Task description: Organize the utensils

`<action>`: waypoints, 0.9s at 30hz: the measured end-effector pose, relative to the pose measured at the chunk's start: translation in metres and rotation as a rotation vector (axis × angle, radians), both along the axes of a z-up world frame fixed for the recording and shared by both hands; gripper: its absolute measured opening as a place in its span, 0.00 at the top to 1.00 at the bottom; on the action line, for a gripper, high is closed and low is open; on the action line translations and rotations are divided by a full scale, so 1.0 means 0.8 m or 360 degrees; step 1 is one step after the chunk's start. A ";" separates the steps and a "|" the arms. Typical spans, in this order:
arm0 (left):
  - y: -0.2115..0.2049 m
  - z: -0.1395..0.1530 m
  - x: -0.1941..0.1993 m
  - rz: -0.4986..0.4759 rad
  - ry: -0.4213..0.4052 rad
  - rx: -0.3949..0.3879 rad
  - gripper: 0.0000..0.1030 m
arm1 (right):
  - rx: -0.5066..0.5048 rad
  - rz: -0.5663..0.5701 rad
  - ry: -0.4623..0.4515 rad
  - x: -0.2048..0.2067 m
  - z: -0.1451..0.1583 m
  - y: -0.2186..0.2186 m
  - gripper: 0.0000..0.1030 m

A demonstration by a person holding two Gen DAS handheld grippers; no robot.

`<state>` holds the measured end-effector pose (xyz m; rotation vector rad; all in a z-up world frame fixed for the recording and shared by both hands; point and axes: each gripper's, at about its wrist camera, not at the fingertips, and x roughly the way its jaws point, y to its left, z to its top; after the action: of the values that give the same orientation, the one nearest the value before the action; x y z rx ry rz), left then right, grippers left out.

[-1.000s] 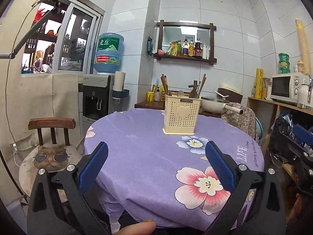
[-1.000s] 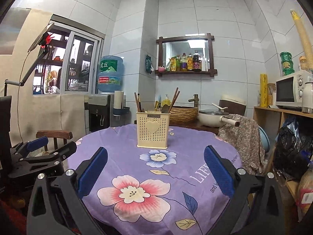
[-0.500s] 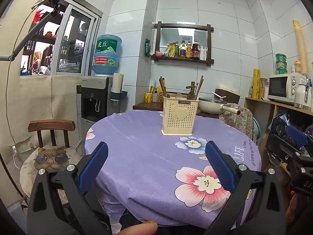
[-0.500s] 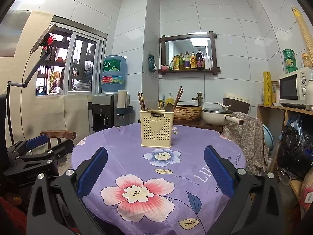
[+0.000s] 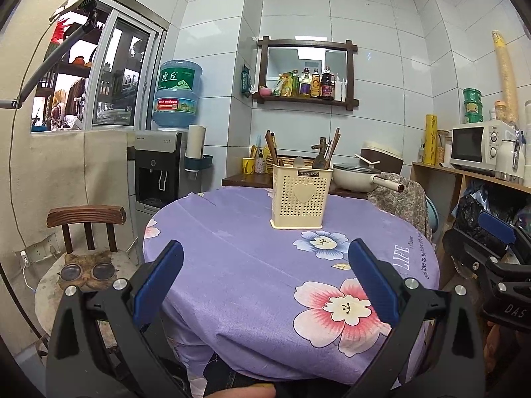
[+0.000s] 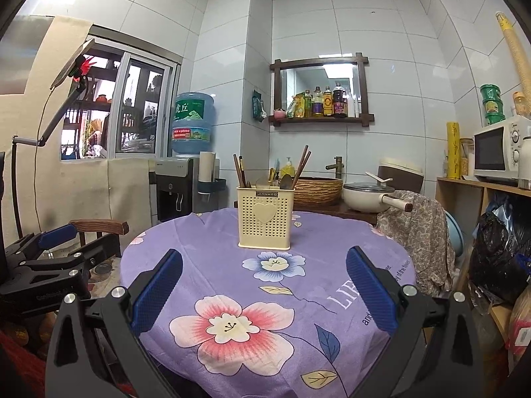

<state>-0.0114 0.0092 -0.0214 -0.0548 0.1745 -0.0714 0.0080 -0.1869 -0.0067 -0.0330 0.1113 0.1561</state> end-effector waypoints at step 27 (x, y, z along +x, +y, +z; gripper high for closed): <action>0.000 0.000 0.001 0.0037 0.0017 0.0012 0.05 | -0.0003 -0.0010 0.0029 0.003 -0.002 -0.003 0.06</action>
<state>-0.0103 0.0092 -0.0212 -0.0497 0.1845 -0.0473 0.0105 -0.1892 -0.0079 -0.0330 0.1296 0.1503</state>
